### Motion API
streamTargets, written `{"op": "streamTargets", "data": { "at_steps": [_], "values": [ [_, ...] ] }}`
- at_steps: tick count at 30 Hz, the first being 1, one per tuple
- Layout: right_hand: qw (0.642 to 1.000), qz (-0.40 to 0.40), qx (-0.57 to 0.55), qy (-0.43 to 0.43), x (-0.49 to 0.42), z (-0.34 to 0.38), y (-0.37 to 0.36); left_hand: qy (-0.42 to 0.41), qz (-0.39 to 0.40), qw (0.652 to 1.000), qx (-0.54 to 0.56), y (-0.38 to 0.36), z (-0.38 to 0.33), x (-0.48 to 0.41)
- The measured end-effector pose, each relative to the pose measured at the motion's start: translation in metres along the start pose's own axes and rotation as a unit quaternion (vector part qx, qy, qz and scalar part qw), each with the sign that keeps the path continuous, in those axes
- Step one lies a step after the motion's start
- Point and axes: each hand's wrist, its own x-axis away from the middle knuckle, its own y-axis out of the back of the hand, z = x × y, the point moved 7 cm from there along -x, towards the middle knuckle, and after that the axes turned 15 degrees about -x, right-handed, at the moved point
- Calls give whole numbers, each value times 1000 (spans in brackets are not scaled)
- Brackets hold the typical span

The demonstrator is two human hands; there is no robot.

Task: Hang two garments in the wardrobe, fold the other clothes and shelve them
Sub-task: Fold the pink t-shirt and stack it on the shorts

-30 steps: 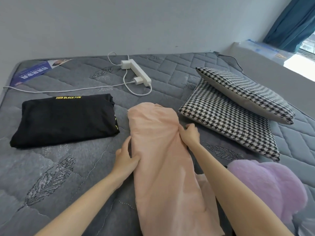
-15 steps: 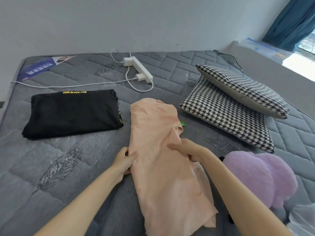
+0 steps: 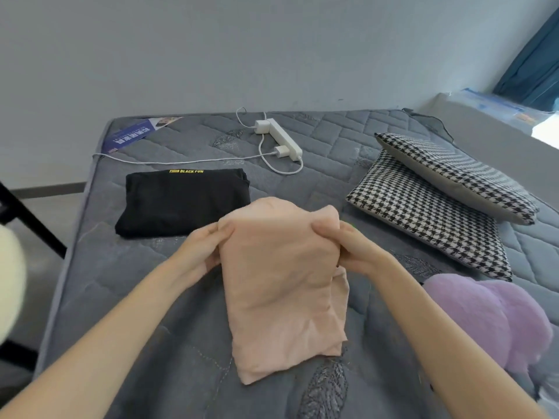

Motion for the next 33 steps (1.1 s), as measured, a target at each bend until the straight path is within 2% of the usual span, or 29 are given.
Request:
{"op": "streamTargets", "data": {
  "at_steps": [2, 4, 6, 11, 15, 20, 21, 23, 26, 28, 30, 31, 33],
  "values": [
    [998, 4, 31, 57, 9, 30, -18, -94, -43, 993, -58, 15, -41, 6],
    [990, -12, 59, 127, 18, 60, -41, -183, -96, 969, -134, 32, -82, 16],
    [975, -30, 92, 198, 29, 90, -68, -240, -140, 948, -157, 50, -118, 32],
    [921, -55, 161, 351, 62, 155, -134, -368, -133, 907, -153, 79, -189, 100],
    [884, -50, 176, 430, 96, 173, -165, -436, -134, 871, -181, 94, -214, 150],
    [819, -96, 232, 515, 135, 163, -180, -442, -130, 871, -172, 99, -207, 190],
    [820, -84, 238, 514, 139, 157, -183, -432, -133, 877, -164, 100, -201, 193],
    [844, -37, 207, 493, 139, 139, -189, -396, -131, 898, -143, 102, -184, 190],
    [890, -22, 178, 419, 115, 105, -185, -256, -79, 958, -106, 105, -140, 162],
    [925, -47, 235, 296, 75, 69, -171, -118, -45, 985, -114, 108, -94, 138],
    [955, -42, 269, 117, 34, 13, -150, -9, -32, 994, -104, 108, -44, 118],
    [960, -39, 273, 48, 18, -14, -139, 27, -34, 994, -97, 107, -20, 111],
    [948, -56, 312, 0, -5, -51, -119, 80, -59, 987, -126, 108, 26, 102]
  ]
}}
